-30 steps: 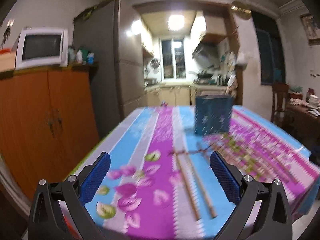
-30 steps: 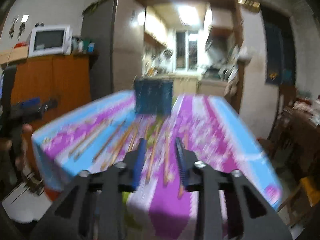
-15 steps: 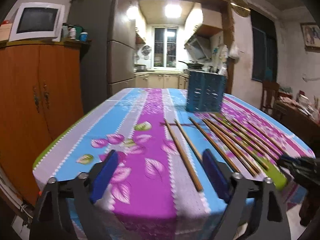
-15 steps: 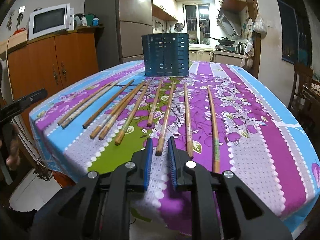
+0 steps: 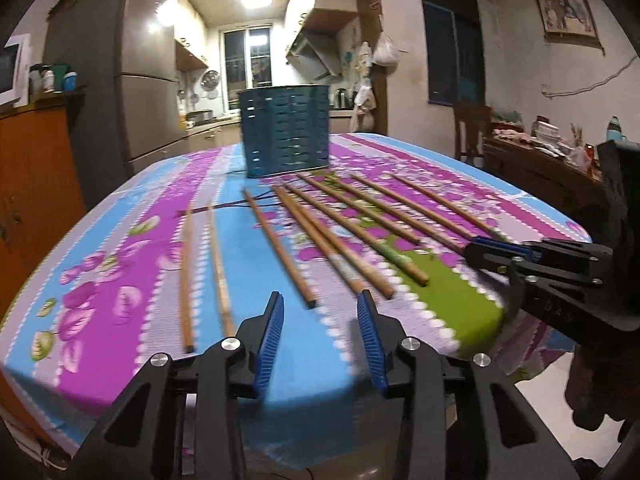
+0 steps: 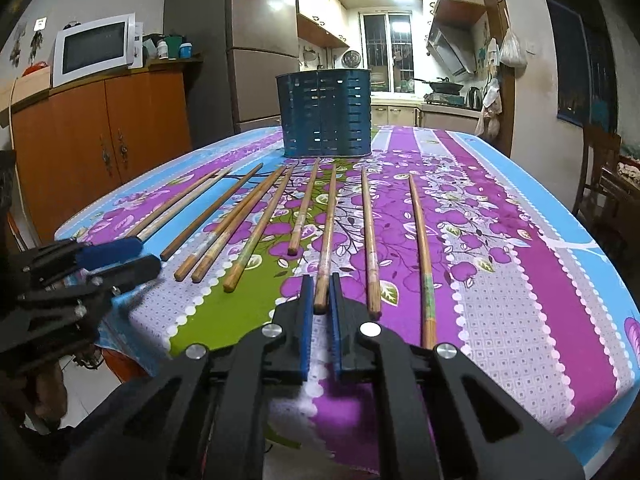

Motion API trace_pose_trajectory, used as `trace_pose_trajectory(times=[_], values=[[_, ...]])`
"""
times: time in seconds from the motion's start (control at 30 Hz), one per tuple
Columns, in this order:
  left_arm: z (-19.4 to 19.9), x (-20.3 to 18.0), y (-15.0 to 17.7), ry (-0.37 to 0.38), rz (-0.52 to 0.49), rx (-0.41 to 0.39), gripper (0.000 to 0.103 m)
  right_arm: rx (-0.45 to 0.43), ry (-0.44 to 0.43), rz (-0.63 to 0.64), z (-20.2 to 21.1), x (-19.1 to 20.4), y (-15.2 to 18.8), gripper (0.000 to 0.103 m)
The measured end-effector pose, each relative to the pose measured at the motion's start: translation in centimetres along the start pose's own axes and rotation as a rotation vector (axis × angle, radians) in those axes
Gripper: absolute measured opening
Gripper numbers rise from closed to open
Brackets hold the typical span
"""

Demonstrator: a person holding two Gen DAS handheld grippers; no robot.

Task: Organize utensils
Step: 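Lower the right tool onto a wooden chopstick and close it while the left tool grasps another, then lift the held chopsticks with both tools and carry them over the blue holder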

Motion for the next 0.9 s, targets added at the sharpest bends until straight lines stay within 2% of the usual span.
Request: trace_pose_trajectory(times=[0.13,0.2,0.3,0.33,0.47,0.9], values=[[-0.4,-0.9,0.3,0.019,0.001,0.003,0.040,0.000,-0.002,0.000,0.1,0.0,0.1,0.006],[-1.1,-1.3,0.3,0.022,-0.004,0.014,0.036,0.001,-0.005,0.001,0.0,0.0,0.0,0.006],[-1.5,-1.4,0.0,-0.001,-0.014,0.021,0.028,0.004,-0.012,0.003,0.0,-0.1,-0.1,0.006],[-1.6,-1.3,0.0,-0.005,-0.013,0.022,0.022,0.005,-0.015,0.003,0.0,-0.1,-0.2,0.006],[-1.6,-1.1,-0.1,-0.028,-0.005,0.021,0.013,0.002,-0.015,0.000,0.1,-0.1,-0.1,0.006],[-2.2,-1.0,0.1,-0.067,0.001,-0.031,0.014,-0.034,0.015,0.019,-0.3,0.3,-0.1,0.006]])
Point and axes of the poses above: each gripper's, at about its wrist camera, not at the fingertips, and z roughly against the way its jaws point, x to its left, y to its underside, the point moved 2 cm from there along -z, roughly the way its jaws point, and after that the axes turned 14 degrees about y, right-handed, at the moved point
